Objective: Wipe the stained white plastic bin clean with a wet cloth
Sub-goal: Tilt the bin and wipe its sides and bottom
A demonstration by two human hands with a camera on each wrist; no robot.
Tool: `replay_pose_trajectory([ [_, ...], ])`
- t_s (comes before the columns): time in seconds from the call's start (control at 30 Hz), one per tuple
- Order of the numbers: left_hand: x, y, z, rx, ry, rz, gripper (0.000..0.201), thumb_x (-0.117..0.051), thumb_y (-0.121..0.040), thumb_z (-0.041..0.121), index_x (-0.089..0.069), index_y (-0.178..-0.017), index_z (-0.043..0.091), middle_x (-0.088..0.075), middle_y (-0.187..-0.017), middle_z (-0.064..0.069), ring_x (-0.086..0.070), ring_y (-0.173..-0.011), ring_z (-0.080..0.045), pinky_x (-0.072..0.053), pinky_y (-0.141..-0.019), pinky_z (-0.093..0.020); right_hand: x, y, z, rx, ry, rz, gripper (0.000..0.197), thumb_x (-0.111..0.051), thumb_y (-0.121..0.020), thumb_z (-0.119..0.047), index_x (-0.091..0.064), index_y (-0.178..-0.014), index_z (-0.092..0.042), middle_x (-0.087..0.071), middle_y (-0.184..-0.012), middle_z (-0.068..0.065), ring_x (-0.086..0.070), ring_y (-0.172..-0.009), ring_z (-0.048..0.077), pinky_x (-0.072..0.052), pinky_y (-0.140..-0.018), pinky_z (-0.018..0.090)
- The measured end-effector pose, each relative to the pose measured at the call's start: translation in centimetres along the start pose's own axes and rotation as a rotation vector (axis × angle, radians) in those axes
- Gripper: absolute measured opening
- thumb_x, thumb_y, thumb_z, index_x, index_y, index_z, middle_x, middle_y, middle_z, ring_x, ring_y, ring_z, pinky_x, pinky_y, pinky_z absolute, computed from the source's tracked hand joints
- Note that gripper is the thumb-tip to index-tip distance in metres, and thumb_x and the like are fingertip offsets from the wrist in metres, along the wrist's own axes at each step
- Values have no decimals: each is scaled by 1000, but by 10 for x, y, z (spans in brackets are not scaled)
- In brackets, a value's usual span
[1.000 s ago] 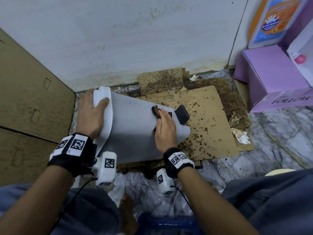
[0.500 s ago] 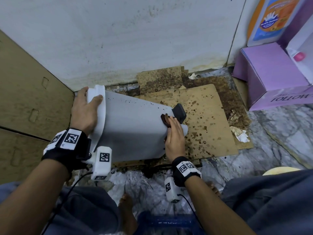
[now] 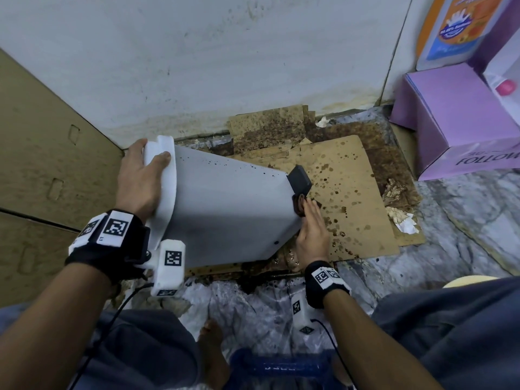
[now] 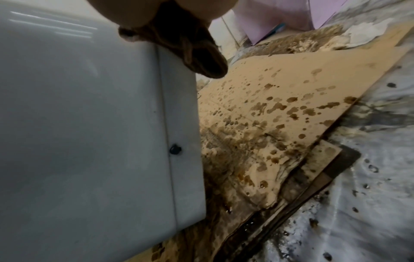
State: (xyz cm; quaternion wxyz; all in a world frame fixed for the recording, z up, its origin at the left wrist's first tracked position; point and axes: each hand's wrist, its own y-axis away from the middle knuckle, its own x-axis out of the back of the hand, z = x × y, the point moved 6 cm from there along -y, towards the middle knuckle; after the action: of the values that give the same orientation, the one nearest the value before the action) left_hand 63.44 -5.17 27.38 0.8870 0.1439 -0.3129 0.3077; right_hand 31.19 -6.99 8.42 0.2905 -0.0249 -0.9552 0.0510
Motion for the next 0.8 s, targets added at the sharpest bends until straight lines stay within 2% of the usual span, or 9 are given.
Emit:
replay_pose_trajectory([
  [0.1, -5, 1, 6, -28, -18, -4, 77, -50, -78, 53, -37, -148, 24, -42, -151, -5, -42, -136, -25, -31, -115, -47, 7, -10, 21, -119, 20, -31, 52, -41, -91, 10, -47, -139, -7, -46, -145, 11, -41, -136, 24, -25, -114, 26],
  [0.23, -5, 1, 7, -26, -21, 1, 78, -49, -79, 52, -35, -149, 23, -40, -153, -4, -40, -138, -25, -30, -116, -48, 35, -13, 41, -406, -75, 116, 41, -41, -97, -2, -53, -135, -10, -59, -132, 14, -54, -121, 32, -41, -105, 36],
  [0.33, -3, 1, 5, -16, -25, 3, 79, -49, -78, 53, -36, -149, 22, -40, -153, -3, -40, -138, -24, -31, -116, -48, 59, -16, 12, -479, -205, 246, 40, -41, -100, -9, -51, -138, -13, -58, -134, 9, -53, -123, 28, -37, -101, 24],
  [0.4, -2, 2, 4, -22, -20, 4, 78, -49, -78, 53, -36, -149, 23, -41, -153, -3, -40, -138, -24, -31, -115, -48, 64, -22, -31, -371, -287, 246, 39, -42, -100, -9, -51, -138, -14, -58, -132, 1, -58, -114, 14, -35, -95, 10],
  [0.43, -1, 3, 4, -25, -20, 7, 76, -49, -79, 52, -37, -148, 23, -41, -153, -3, -41, -137, -25, -32, -114, -49, 61, -25, -56, -272, -318, 222, 39, -43, -99, -8, -51, -137, -13, -57, -132, -2, -58, -111, 8, -38, -96, 9],
  [0.53, 2, 4, 0, -16, -17, 17, 70, -50, -83, 48, -38, -148, 24, -42, -152, -4, -42, -136, -27, -34, -113, -50, 37, -13, -114, 78, -263, 100, 45, -47, -95, 0, -47, -139, -11, -47, -141, -2, -47, -127, 12, -37, -109, 26],
  [0.6, 5, 4, -2, -9, -18, 24, 64, -51, -87, 44, -39, -146, 24, -44, -150, -6, -44, -134, -28, -34, -112, -50, 8, 7, -119, 226, -185, 2, 51, -49, -90, 6, -46, -139, -9, -44, -143, -1, -42, -133, 15, -33, -112, 31],
  [0.7, 8, 4, -4, -16, 10, 28, 56, -52, -90, 39, -43, -143, 22, -49, -144, -9, -48, -129, -29, -36, -111, -49, -16, 29, -90, 246, -89, -35, 60, -50, -83, 13, -48, -138, -9, -44, -147, 7, -35, -140, 21, -30, -115, 38],
  [0.8, 11, 3, -9, -1, 26, 26, 54, -52, -90, 40, -45, -141, 23, -50, -142, -8, -49, -128, -28, -36, -110, -48, -15, 32, -48, 143, -33, -8, 67, -50, -79, 20, -48, -139, -10, -41, -148, 8, -33, -141, 21, -28, -115, 38],
])
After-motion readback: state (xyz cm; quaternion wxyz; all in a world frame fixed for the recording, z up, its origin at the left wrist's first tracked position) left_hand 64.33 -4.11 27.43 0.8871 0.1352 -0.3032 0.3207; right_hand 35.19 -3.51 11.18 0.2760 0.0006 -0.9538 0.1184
